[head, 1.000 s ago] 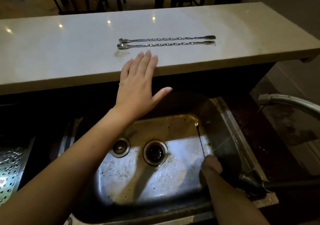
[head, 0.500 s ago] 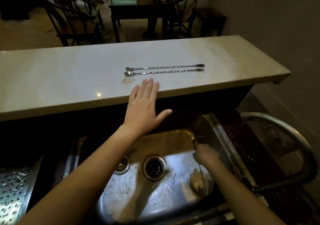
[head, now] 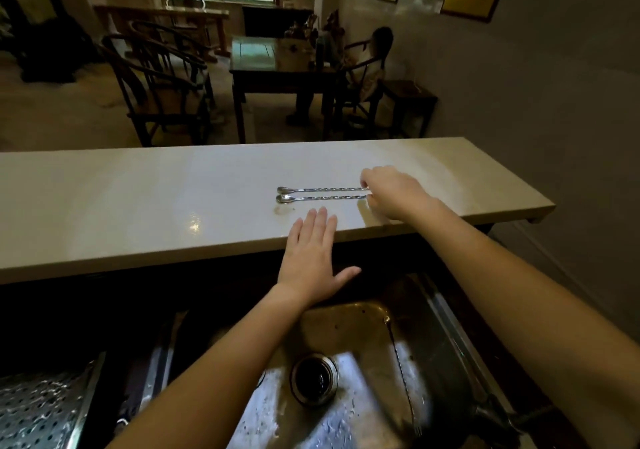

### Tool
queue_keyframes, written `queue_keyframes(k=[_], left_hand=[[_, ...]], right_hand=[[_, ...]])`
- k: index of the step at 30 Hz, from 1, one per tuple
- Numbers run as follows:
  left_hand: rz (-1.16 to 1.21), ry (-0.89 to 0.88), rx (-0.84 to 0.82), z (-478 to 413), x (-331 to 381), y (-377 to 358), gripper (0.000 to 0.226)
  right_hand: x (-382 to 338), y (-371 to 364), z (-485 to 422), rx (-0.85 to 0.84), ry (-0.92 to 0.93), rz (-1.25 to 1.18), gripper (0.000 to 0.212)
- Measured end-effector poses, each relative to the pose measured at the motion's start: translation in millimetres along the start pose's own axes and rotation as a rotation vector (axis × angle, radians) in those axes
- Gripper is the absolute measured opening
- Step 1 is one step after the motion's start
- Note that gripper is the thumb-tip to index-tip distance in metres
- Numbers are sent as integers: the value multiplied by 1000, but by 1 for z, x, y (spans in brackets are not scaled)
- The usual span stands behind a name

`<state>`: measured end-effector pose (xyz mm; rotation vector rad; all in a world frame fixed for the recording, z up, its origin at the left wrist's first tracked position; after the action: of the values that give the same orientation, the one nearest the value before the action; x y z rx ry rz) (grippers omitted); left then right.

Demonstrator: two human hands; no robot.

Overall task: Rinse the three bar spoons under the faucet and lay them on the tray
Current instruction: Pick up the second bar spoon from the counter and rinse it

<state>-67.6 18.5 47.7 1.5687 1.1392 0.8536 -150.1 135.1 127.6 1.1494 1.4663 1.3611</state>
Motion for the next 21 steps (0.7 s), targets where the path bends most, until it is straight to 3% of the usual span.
queue_keyframes(k=[6, 12, 15, 21], left_hand=[[-12, -10, 8, 0, -1, -4, 95], [-20, -10, 21, 0, -1, -6, 94], [-18, -9, 19, 0, -1, -7, 93], [-25, -8, 25, 1, -1, -7, 93]], right_hand=[[-8, -24, -31, -70, 140, 68, 8], [-10, -22, -31, -210, 177, 118, 10], [-3, -22, -23, -242, 163, 0, 8], [11, -13, 9, -151, 87, -348, 8]])
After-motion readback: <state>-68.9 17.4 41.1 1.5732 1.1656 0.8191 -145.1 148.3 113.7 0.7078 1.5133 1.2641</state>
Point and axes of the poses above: each hand's wrist, its own z-axis away from the middle knuckle, its own y-axis out of the back of the hand, x = y × z, the point moved 7 cm from there along -z, towards the middle knuckle, and after that the axes turned 4 degrees about -z, right-handed, at the moved point
